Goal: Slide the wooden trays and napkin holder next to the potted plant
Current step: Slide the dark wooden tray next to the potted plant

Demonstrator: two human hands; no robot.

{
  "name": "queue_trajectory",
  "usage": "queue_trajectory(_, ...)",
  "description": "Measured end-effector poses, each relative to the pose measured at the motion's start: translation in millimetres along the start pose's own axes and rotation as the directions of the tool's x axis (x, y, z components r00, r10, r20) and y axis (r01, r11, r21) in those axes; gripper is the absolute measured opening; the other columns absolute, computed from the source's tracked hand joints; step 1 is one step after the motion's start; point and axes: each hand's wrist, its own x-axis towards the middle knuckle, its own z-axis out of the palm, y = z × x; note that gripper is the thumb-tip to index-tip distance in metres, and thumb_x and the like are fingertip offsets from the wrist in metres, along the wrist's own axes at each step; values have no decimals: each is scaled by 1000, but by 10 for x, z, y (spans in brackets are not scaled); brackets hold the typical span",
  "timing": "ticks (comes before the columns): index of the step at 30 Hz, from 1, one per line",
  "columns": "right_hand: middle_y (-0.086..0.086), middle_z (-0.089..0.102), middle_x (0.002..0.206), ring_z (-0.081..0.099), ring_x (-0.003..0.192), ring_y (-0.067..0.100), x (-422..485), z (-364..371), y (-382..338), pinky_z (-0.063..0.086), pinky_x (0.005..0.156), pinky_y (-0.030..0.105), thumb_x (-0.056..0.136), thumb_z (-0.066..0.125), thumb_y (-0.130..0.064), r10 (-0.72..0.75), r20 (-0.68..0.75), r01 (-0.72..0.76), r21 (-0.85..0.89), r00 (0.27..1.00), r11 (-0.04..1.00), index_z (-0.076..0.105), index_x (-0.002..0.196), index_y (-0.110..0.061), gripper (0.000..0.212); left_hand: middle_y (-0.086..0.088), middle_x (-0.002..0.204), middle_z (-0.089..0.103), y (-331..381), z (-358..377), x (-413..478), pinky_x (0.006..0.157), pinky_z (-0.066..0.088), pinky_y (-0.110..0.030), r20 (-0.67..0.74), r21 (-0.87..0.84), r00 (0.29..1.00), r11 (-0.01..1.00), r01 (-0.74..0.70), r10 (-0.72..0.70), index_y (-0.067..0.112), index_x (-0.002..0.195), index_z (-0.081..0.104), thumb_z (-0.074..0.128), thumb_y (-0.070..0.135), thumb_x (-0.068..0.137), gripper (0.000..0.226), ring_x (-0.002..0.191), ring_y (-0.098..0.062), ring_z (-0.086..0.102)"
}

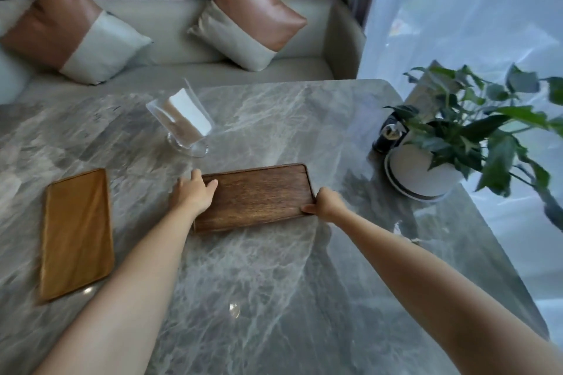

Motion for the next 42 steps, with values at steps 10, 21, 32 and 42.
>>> queue_trajectory(10, 15, 62, 64, 61, 52, 23, -310, -181, 937, 60, 65, 41, 83, 68, -21, 253, -13, -215, 484, 967, 848, 46, 61, -10, 33, -22, 147, 31, 1347, 213, 10, 109, 31, -46, 93, 155, 956, 945, -288, 277, 15, 140, 36, 40, 43, 95, 53, 135, -38, 34)
queue_trajectory(21, 17, 58, 58, 58, 33, 14, -516, -98, 1438, 54, 40, 26, 93, 53, -13, 378, 160, -333, 827, 912, 453, 49, 76, 2, 23, -19, 153, 24, 2529, 714, -114, 116, 18, -49, 243, 237, 847, 817, -525, 474, 23, 144, 32, 37, 35, 98, 48, 140, -38, 25)
queue_trajectory(32, 17, 57, 56, 56, 29, 12, -414, 25, 1548, 53, 37, 24, 94, 50, -11, 410, 221, -357, 888, 885, 291, 45, 67, -2, 29, -17, 152, 27, 2905, 1187, -46, 115, 19, -49, 331, 333, 798, 729, -598, 503, 27, 147, 27, 34, 28, 98, 49, 140, -35, 25)
queue_trajectory(42, 17, 57, 57, 57, 28, 12, -265, 11, 1565, 52, 34, 22, 94, 50, -13, 432, 246, -369, 901, 867, 227, 49, 68, 2, 30, -17, 151, 30, 3086, 1359, 43, 114, 17, -50, 339, 346, 771, 691, -634, 538, 29, 147, 26, 34, 23, 96, 52, 140, -34, 25)
